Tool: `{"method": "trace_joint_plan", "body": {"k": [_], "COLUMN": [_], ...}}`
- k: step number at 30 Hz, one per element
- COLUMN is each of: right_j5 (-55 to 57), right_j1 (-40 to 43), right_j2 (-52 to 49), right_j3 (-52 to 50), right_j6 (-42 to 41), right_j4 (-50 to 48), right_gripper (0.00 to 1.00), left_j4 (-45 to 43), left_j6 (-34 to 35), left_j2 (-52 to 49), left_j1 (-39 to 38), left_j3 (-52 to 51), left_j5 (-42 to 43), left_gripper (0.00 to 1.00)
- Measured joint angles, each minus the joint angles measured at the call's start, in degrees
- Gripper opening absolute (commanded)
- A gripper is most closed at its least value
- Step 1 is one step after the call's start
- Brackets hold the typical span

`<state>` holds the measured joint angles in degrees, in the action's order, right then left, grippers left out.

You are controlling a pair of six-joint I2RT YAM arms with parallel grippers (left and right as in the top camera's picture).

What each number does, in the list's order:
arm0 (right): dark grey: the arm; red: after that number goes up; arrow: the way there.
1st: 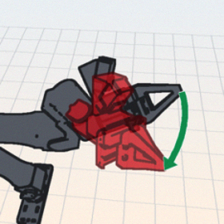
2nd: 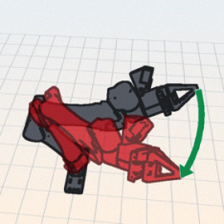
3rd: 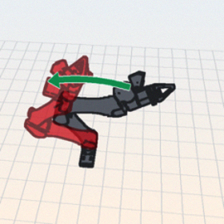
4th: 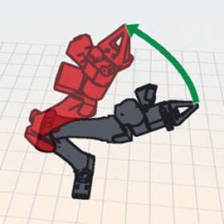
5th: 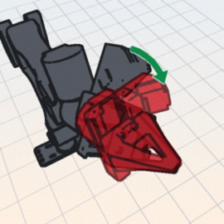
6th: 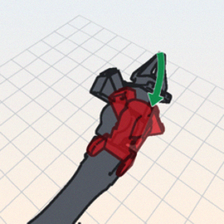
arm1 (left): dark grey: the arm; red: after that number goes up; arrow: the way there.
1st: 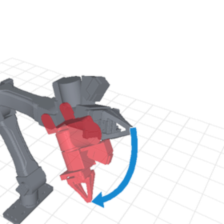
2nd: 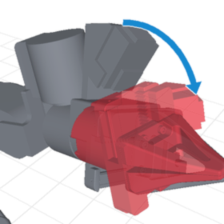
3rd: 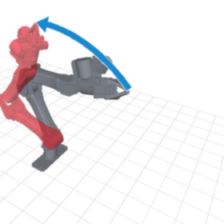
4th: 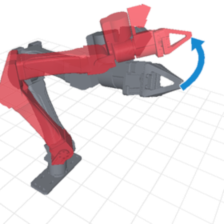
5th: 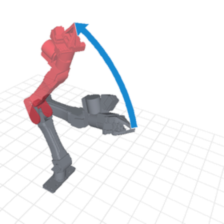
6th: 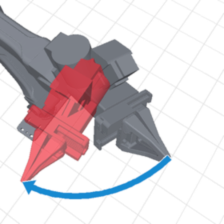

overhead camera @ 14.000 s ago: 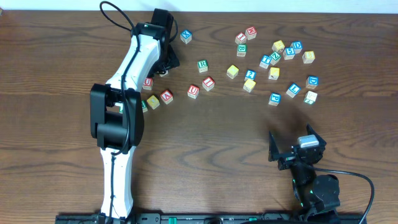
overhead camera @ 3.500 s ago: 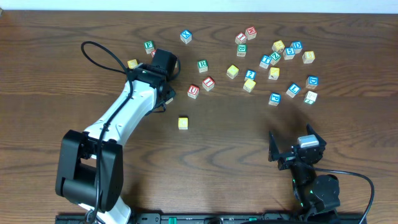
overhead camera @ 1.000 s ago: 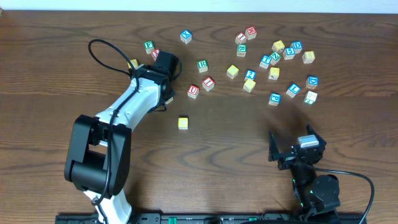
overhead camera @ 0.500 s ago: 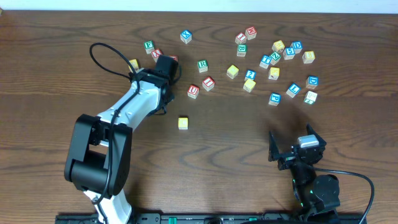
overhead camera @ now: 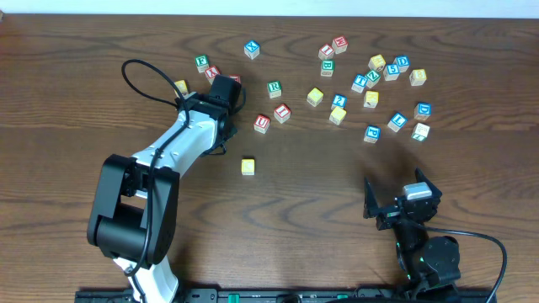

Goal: Spell out CORL
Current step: 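Lower the left gripper and grasp the yellow O block, then carry the O block with the left gripper beside the C block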

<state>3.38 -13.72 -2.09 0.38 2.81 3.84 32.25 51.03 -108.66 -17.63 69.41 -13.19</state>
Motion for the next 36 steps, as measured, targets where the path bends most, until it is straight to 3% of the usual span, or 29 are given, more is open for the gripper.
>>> {"method": "trace_joint_plan", "body": {"k": [36], "right_j5": [0.0], "right_j1": [0.0], "right_j2": [0.0], "right_j3": [0.0], "right_j6": [0.0], "right_j4": [0.0], "right_gripper": [0.99], "left_j4": [-2.3], "left_j6": [-1.5], "left_j2": [-1.9], "left_j1": [0.0], "left_j3": [-0.3], "left_j5": [-0.3], "left_gripper": [0.41]}}
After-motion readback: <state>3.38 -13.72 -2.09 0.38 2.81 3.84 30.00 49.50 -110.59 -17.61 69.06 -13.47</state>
